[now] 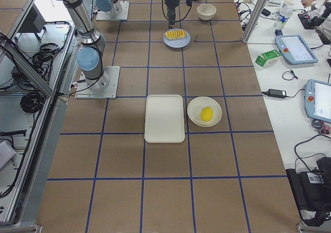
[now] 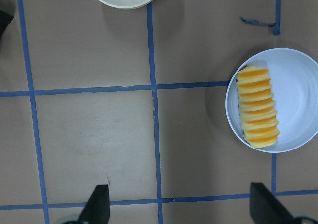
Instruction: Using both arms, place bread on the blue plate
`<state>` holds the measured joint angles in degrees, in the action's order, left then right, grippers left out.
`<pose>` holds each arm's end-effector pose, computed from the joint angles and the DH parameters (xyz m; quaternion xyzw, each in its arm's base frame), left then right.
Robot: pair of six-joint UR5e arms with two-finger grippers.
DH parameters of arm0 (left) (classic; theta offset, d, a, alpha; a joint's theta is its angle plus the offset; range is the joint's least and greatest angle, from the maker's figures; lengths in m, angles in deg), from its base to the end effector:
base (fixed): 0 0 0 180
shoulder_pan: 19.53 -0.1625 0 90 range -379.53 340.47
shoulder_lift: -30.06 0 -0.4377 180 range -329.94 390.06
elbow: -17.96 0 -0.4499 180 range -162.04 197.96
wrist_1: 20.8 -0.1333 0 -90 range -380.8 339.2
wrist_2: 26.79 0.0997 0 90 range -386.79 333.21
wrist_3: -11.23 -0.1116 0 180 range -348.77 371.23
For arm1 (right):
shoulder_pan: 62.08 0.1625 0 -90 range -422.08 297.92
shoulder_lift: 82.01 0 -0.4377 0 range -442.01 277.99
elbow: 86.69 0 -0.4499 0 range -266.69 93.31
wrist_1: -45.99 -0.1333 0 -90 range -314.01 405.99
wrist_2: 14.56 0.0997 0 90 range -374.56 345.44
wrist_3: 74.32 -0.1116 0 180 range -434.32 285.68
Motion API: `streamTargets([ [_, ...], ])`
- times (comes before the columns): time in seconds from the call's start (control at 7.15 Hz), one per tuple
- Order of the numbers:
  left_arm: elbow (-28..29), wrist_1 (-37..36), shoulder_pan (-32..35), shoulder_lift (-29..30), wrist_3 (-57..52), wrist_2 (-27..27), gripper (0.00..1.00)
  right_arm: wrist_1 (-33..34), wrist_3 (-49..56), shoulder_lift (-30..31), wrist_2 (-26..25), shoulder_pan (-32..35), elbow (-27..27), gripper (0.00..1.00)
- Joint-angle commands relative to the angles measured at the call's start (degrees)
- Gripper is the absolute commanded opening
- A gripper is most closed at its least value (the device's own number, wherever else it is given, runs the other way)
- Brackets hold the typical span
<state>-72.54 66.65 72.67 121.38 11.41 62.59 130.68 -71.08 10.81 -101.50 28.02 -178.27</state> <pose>-0.1559 -0.5553 0.4755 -0.0177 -0.9998 0.0063 0.0055 0.1402 -0.5196 0.4912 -0.0282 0.9986 0.0348 0.0276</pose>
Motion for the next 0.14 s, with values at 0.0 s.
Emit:
streamTargets([
  [0.0,-0.02,0.0,0.0,0.0,0.0,0.0,1.0,-0.22,0.09,-0.09,0.19,-0.7,0.0,1.0],
])
